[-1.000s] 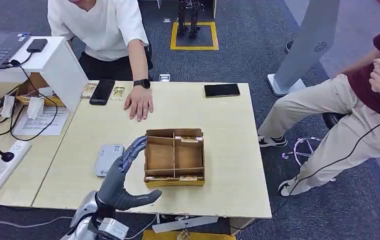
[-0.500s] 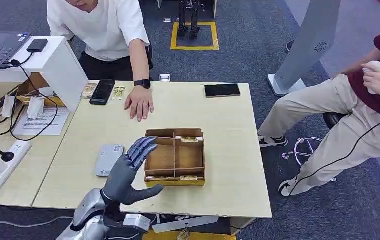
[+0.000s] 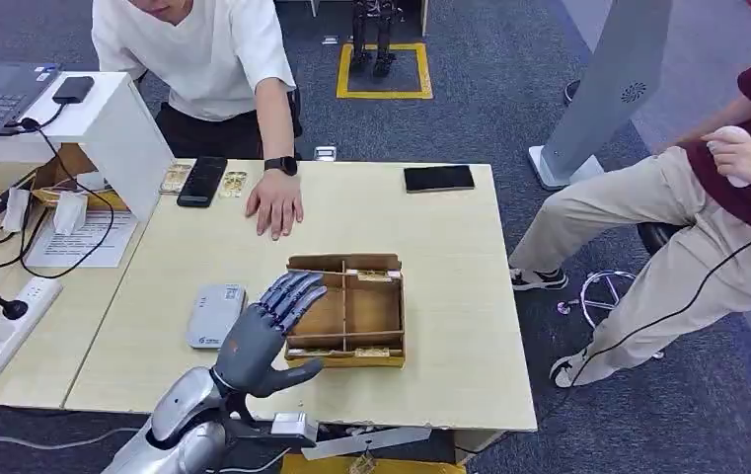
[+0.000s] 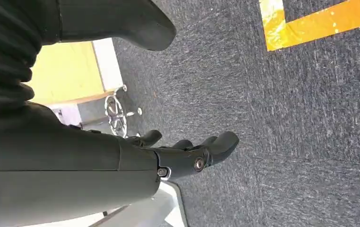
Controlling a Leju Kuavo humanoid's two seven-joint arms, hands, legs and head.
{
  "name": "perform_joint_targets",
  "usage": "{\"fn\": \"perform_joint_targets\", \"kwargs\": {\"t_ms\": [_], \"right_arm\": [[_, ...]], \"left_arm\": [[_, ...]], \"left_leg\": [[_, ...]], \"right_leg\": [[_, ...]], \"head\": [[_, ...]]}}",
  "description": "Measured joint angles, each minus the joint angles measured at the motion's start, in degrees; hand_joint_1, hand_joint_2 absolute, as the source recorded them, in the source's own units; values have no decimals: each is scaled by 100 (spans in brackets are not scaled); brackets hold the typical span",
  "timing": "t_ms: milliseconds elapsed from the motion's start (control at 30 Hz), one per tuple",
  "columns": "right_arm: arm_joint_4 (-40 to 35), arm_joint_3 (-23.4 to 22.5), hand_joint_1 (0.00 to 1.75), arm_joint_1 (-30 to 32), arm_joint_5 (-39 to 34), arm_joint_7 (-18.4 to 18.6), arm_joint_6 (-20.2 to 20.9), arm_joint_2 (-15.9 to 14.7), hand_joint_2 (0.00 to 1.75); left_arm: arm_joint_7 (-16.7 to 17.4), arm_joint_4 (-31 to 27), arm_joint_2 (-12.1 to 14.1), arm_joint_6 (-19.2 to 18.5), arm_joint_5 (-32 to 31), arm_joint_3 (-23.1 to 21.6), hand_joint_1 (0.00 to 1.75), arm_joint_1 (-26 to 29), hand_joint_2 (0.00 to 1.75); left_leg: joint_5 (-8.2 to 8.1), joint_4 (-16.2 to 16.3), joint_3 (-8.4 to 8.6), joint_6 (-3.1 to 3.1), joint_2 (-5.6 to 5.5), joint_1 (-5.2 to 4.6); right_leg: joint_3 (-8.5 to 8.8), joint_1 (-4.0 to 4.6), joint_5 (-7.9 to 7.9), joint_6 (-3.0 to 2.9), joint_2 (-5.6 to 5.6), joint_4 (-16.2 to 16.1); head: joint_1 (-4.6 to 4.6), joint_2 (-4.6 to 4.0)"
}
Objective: Pass the card to the sensor for recognition and then transmit it.
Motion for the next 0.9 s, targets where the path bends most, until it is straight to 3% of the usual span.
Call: {"fn": "perform_joint_targets", "kwargs": {"t_ms": [200,467,900], "right_arm": [[24,-15,0,0,-17,4,-11,-11,175],[26,-26,0,3,-28,20,-9,-11,175],[24,-46,0,7,-70,39,-2,-11,175]], "left_arm": [[650,207,81,-122,-524,-212,0,-234,175],[1068,338,160,-540,-835,-457,0,-490,175],[1211,406,236,-905,-933,-686,0,-690,175]], "left_leg": [[1,0,1,0,0,0],[0,0,0,0,0,0],[1,0,0,0,0,0]], "right_leg": [[1,0,1,0,1,0],[0,0,0,0,0,0],[-1,0,1,0,1,0]], "head": [[0,0],[0,0],[0,0]]}}
